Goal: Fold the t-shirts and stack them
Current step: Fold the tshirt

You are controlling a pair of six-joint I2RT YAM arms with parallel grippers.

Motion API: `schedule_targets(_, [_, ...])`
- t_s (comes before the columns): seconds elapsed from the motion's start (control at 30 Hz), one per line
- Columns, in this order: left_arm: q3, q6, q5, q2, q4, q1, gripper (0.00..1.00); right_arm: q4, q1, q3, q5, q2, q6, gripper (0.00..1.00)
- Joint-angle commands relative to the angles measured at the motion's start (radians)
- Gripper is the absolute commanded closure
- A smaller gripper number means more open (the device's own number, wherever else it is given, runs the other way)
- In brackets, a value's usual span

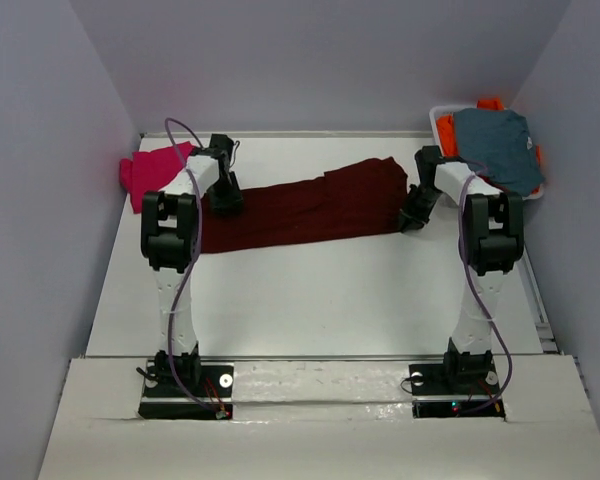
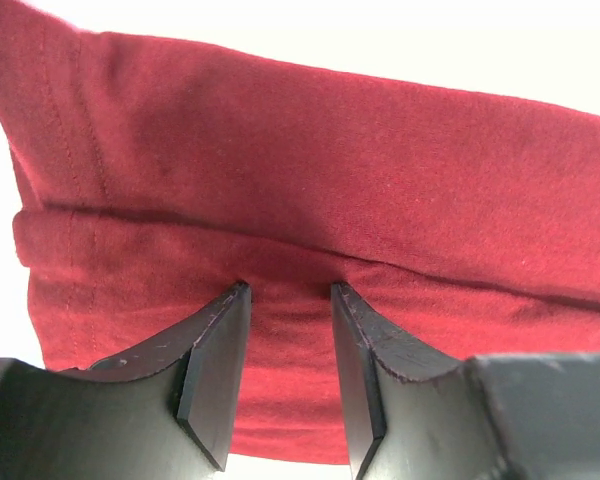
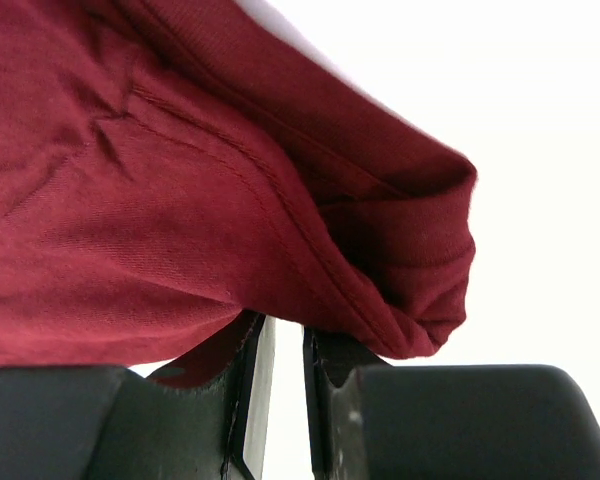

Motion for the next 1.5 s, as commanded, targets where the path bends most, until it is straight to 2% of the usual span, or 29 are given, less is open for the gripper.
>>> schedule_targets(0.0, [-0.097,0.0,-0.027,-0.059,-0.05,0.009,0.51,-0.058,-0.007,0.144,0.0,0.072,-0.031,0.78])
schedule_targets(0.13, [-0.165,0.0,-0.016,-0.101,-0.041,0.0,0.53,-0.124,-0.007,0.29,-0.023,0.155,-0.047,0.77])
schedule_targets(0.3, [-0.269,0.003,0.014,-0.182,-0.037,-0.032,0.63,-0.196,-0.007,0.499,-0.045,0.275,-0.07,0.77])
schedule_targets(0.4, [-0.329,0.003,0.02,-0.234,-0.045,-0.057,0.64,-0.239,-0.007,0.67,-0.062,0.353,-0.075,0.77])
schedule_targets(0.53, [-0.399,0.0,0.022,-0.309,-0.065,-0.103,0.66,-0.256,-0.007,0.778,-0.091,0.43,-0.08,0.76])
schedule_targets(0.9, [-0.56,-0.022,0.097,-0.512,-0.182,-0.267,0.68,-0.167,-0.007,0.816,-0.138,0.502,-0.138,0.75])
schedule_targets(1.03, [-0.661,-0.048,0.117,-0.581,-0.156,-0.313,0.69,-0.145,-0.018,0.842,-0.169,0.519,-0.143,0.75])
schedule_targets(1.1, [-0.66,-0.055,0.084,-0.616,-0.157,-0.327,0.69,-0.148,-0.027,0.856,-0.177,0.517,-0.143,0.74])
schedule_targets(1.13, [-0.65,-0.055,0.065,-0.621,-0.159,-0.327,0.68,-0.148,-0.027,0.853,-0.181,0.517,-0.144,0.72])
schedule_targets(1.33, [-0.481,-0.045,-0.087,-0.558,-0.177,-0.327,0.63,-0.11,-0.027,0.726,-0.212,0.419,-0.146,0.41])
schedule_targets(1.47, [-0.332,-0.016,-0.087,-0.481,-0.151,-0.327,0.6,-0.098,-0.027,0.645,-0.191,0.321,-0.149,0.35])
